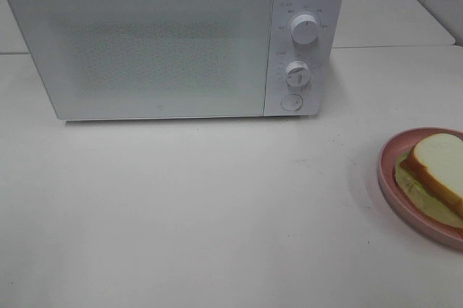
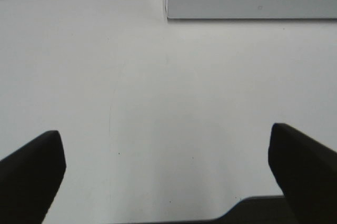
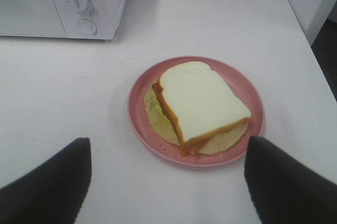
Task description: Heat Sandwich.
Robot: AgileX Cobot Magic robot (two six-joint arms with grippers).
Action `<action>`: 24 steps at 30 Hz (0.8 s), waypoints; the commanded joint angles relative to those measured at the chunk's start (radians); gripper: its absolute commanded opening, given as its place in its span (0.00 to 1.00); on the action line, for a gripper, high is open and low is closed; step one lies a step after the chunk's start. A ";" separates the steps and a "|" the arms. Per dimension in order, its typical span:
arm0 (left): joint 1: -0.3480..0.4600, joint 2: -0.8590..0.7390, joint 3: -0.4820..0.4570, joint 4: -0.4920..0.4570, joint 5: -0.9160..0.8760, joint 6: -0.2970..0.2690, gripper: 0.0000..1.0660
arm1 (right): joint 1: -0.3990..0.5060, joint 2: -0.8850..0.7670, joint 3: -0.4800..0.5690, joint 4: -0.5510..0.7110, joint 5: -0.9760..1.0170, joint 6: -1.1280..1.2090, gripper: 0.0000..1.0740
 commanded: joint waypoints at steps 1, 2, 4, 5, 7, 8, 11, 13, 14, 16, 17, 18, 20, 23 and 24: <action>0.001 -0.088 0.002 0.001 -0.010 -0.007 0.92 | -0.010 -0.027 -0.001 0.002 -0.015 0.002 0.70; 0.001 -0.109 0.002 0.003 -0.010 -0.007 0.92 | -0.010 -0.027 -0.001 0.002 -0.015 0.002 0.70; 0.001 -0.122 0.002 0.006 -0.010 -0.007 0.92 | -0.010 -0.027 -0.001 0.002 -0.015 0.002 0.70; 0.001 -0.118 0.002 0.006 -0.010 -0.006 0.92 | -0.010 -0.027 -0.001 0.002 -0.015 0.002 0.70; 0.001 -0.114 0.002 0.004 -0.010 -0.006 0.92 | -0.010 -0.022 -0.001 0.002 -0.015 0.002 0.70; 0.001 -0.114 0.002 0.004 -0.010 -0.006 0.92 | -0.010 -0.022 -0.001 0.002 -0.015 0.002 0.70; 0.001 -0.116 0.002 0.005 -0.010 -0.006 0.92 | -0.010 -0.022 -0.001 0.002 -0.015 0.002 0.70; 0.001 -0.116 0.002 0.005 -0.010 -0.006 0.92 | -0.010 -0.022 -0.001 0.002 -0.015 0.002 0.70; 0.001 -0.116 0.002 0.005 -0.010 -0.006 0.92 | -0.010 -0.022 -0.001 0.002 -0.015 0.002 0.70; 0.001 -0.116 0.002 0.003 -0.010 -0.006 0.92 | -0.010 -0.022 -0.001 0.002 -0.015 0.002 0.70; 0.001 -0.116 0.002 0.003 -0.010 -0.006 0.92 | -0.010 -0.022 -0.001 0.002 -0.015 0.002 0.70; 0.001 -0.116 0.002 0.003 -0.010 -0.006 0.92 | -0.010 -0.022 -0.001 0.002 -0.015 0.002 0.70; 0.001 -0.116 0.002 0.003 -0.010 -0.006 0.92 | -0.010 -0.022 -0.001 0.002 -0.015 0.002 0.70; 0.001 -0.116 0.002 0.003 -0.010 -0.006 0.92 | -0.010 -0.022 -0.001 0.002 -0.015 0.002 0.70; 0.001 -0.116 0.002 0.003 -0.010 -0.006 0.92 | -0.010 -0.022 -0.001 0.002 -0.015 0.002 0.70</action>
